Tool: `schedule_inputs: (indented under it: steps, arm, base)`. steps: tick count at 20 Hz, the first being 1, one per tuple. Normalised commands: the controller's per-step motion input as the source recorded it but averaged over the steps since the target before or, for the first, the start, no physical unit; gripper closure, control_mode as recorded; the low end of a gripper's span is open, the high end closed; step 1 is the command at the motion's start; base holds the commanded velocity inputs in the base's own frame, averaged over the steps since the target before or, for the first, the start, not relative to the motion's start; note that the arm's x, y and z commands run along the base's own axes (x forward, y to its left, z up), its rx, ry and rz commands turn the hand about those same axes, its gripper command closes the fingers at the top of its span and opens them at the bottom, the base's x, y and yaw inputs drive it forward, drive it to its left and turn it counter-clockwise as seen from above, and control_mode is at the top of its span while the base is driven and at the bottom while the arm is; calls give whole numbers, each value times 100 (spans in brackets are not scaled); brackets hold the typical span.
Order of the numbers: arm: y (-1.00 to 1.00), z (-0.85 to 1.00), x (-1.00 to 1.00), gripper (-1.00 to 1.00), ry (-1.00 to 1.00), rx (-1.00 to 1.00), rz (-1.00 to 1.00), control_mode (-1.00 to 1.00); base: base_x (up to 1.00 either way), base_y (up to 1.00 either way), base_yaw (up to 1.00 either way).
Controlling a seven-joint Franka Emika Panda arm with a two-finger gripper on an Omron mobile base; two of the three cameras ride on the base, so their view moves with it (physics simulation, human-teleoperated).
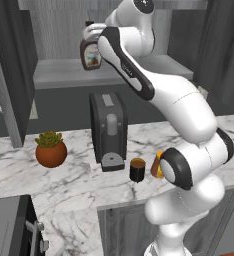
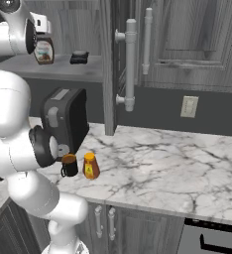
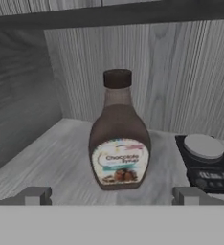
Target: Pick the syrup bottle and honey bottle from the cabinet and place them next to the mug.
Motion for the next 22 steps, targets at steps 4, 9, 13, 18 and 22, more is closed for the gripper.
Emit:
schedule_inputs:
  steps: [4,9,13,18,22]
  arm:
    - [19,0,19,-100,-1,0,0,-100]
    - [9,0,21,-100,0,0,0,-100]
    - [0,0,34,-100,0,0,0,-100]
    - [0,0,25,-100,0,0,0,-100]
    - [0,0,26,-100,0,0,0,-100]
  base:
    - [0,0,0]
    - [0,0,0]
    - [0,0,0]
    - [0,0,0]
    - [0,0,0]
